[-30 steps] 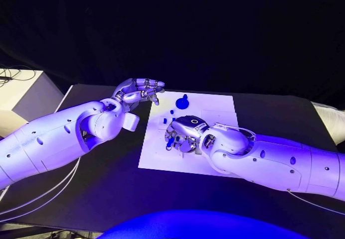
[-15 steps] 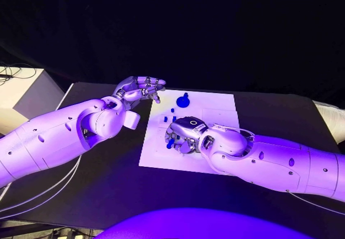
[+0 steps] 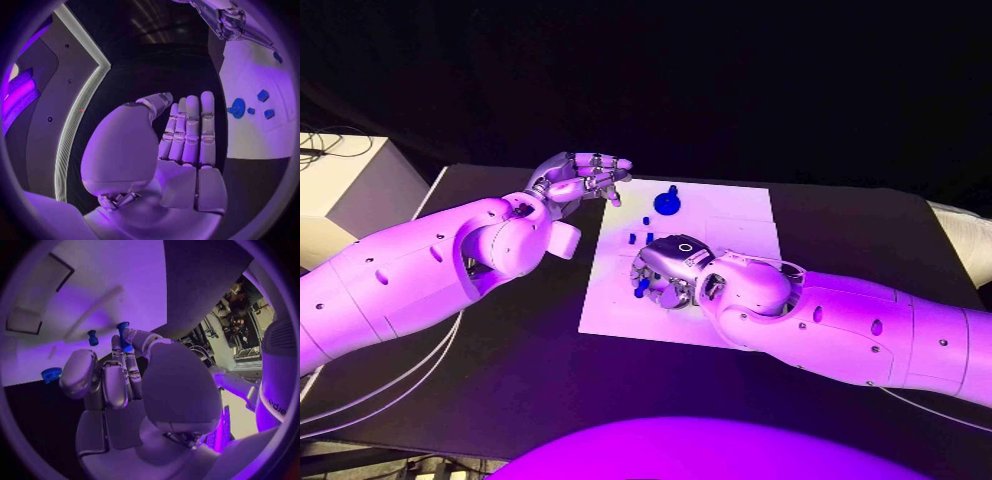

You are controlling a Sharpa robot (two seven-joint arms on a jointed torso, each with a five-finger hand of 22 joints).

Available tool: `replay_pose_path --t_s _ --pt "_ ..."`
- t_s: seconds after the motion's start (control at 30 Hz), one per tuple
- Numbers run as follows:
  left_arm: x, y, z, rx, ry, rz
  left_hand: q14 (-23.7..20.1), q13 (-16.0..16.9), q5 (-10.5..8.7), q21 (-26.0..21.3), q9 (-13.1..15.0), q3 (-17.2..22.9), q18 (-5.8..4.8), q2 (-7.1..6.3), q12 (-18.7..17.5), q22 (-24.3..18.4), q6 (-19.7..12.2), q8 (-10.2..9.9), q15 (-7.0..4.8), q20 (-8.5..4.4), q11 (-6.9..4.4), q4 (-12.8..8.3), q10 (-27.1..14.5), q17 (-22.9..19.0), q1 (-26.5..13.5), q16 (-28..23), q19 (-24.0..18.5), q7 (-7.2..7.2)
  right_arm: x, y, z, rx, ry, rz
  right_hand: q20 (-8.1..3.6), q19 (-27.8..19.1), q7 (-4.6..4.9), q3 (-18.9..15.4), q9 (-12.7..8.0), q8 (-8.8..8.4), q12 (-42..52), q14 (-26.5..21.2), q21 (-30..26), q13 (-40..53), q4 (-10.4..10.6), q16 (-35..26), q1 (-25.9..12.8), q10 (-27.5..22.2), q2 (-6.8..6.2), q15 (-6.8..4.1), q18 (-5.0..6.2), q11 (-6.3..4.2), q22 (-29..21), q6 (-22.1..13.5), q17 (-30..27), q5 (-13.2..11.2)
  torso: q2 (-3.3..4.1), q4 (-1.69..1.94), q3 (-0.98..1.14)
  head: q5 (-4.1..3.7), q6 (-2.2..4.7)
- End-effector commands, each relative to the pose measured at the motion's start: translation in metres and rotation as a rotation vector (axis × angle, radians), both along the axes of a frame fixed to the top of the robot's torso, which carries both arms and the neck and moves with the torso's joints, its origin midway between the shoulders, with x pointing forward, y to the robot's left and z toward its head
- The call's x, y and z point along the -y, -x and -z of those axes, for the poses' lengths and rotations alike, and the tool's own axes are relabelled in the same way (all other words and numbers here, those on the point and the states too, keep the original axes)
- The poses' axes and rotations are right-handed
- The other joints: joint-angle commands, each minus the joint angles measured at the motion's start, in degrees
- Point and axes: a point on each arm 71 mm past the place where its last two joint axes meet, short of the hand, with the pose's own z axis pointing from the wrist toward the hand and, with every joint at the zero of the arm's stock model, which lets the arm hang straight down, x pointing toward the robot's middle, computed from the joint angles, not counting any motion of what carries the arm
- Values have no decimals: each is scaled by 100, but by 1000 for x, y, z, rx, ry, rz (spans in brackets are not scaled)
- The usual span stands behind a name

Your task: Assemble the parts on the task board

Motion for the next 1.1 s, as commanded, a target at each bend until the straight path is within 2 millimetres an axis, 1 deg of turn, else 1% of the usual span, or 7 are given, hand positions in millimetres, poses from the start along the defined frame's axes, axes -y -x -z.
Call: replay_pose_path --t_s 0.03,0.33,0.43,0.57,0.63,0.9,1.1 --pt "2 1 -1 2 12 17 4 6 -4 -19 -9 -15 85 45 16 -5 -4 37 9 0 6 19 -31 -5 5 -39 43 26 -1 0 2 19 28 0 -20 -10 -11 27 9 20 13 182 8 122 -12 13 39 296 81 -53 -92 -254 8 38 -2 33 2 6 -1 1 -5" --pt "2 1 -1 1 12 17 4 6 -4 -19 -9 -15 85 45 16 -5 -4 37 9 0 6 19 -31 -5 5 -39 43 26 -5 3 7 1 60 -26 -10 -27 12 26 35 17 -48 171 -21 130 -53 -8 -56 246 29 -36 -89 -231 -11 -19 -46 38 -3 -7 0 17 -30" --pt "2 1 -1 1 12 17 4 6 -4 -19 -9 -15 85 45 16 -5 -4 37 9 0 6 19 -31 -5 5 -39 43 26 -5 4 7 -8 52 -38 40 -44 81 -65 15 -108 -223 171 -39 95 -38 1 -281 21 -144 37 -95 -142 -12 -268 -48 284 -5 -12 2 21 -35" --pt "2 1 -1 0 11 17 4 6 -4 -19 -9 -15 85 45 16 -5 -4 37 9 0 6 19 -31 -5 5 -39 43 26 -6 5 7 -11 36 -45 123 -77 143 -224 -65 -362 -365 157 -123 -2 36 0 -544 -386 -424 129 -79 -37 -76 -717 -85 266 -7 -7 3 18 -35" --pt "2 1 -1 0 11 16 4 6 -4 -19 -9 -15 85 45 16 -5 -4 37 9 0 6 19 -31 -5 5 -39 43 26 -5 5 6 -8 25 -44 148 -118 177 -342 -101 -469 -352 132 -253 -54 48 -37 -582 -595 -491 146 -48 -13 -193 -910 -161 198 -6 -5 3 15 -30" --pt "1 1 -1 -1 10 17 4 6 -4 -19 -9 -15 85 45 16 -5 -4 37 9 0 6 19 -31 -5 5 -39 43 26 -3 3 4 9 -7 -30 196 -175 233 -709 -131 -562 -305 99 -480 -112 35 -88 -477 -943 -442 187 -4 38 -391 -1066 -277 182 -4 -4 2 8 -24" --pt "1 1 -1 -3 9 16 7 10 -4 -41 -15 -24 85 49 28 -21 -6 51 7 -2 4 35 -37 -4 10 -45 57 24 0 2 3 23 -28 -12 214 -227 238 -1023 -143 -585 -246 71 -706 -124 56 -144 -339 -1166 -336 204 35 61 -589 -1088 -389 194 -1 -3 3 1 -21"
